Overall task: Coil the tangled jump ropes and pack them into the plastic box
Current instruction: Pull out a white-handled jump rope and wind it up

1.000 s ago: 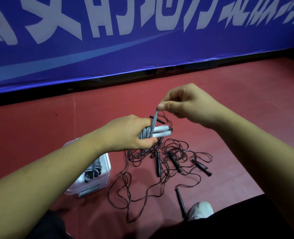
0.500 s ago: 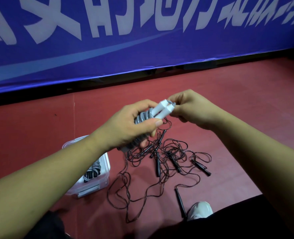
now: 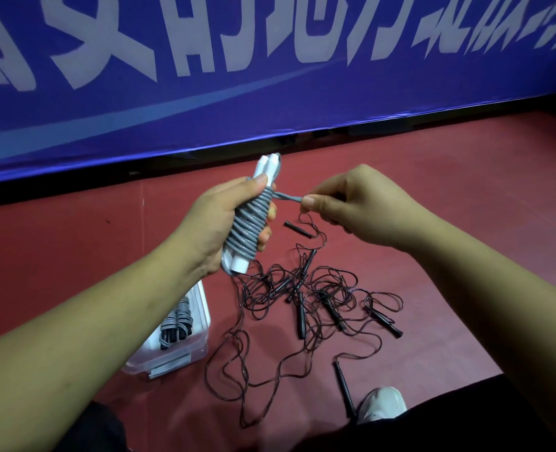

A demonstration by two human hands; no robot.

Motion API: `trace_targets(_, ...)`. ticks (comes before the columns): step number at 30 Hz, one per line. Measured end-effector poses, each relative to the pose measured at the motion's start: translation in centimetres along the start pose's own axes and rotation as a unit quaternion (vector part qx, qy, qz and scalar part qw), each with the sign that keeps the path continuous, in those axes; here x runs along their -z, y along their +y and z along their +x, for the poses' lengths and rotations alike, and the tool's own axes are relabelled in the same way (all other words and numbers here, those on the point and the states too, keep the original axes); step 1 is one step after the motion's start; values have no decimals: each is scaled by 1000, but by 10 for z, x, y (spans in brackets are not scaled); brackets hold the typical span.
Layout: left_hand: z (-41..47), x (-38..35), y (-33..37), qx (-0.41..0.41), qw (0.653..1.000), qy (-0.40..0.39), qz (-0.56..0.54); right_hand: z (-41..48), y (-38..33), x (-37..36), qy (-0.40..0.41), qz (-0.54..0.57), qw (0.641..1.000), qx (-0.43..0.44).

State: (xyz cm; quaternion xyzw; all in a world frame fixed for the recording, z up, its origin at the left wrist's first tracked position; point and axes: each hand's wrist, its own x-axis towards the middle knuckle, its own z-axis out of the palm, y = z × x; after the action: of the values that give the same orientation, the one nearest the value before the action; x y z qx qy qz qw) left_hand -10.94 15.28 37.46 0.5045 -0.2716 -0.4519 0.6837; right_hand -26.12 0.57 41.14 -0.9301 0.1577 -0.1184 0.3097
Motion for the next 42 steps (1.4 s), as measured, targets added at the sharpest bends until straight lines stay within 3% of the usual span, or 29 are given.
trace_targets(4,2,-1,-2,31,998,16,43,-2,-8,6,8,-104,993,56)
trace_targets(7,6,3,-5,42,973,25,225,-1,-12,6,-12,-188,978,87)
trace_targets(10,6,5,-12,-54,858,10,511,0,-15,0,-48,-267,956,109)
trace_targets(12,4,1,-15,-85,772,-7,630,0,-15,-6,-56,-309,941,123)
trace_targets(13,2,0,-15,-78,747,-24,660,0,-15,-8,-53,-319,936,137)
trace_targets(17,-4,-3,-9,-23,689,-125,713,0,-9,-17,-39,-252,942,217)
trace_targets(21,-9,-2,-9,-19,643,-150,750,4,-6,-24,-88,-155,969,170)
trace_targets(24,-9,3,-8,-33,649,-145,746,4,-6,-17,-103,-68,987,101)
trace_targets(28,-6,10,-3,-134,637,-130,748,7,-8,-13,-85,26,996,30)
trace_targets(33,-10,14,-6,-199,689,-122,686,4,-4,-12,-75,161,983,-46)
trace_targets(35,-12,12,-4,-230,724,-125,638,3,-2,-9,-98,277,951,-96)
trace_targets(37,-12,10,-2,-248,755,-121,595,3,1,-10,-135,322,931,-104)
trace_targets(42,-15,0,-6,-205,859,-71,464,9,2,-19,-120,406,901,-95)
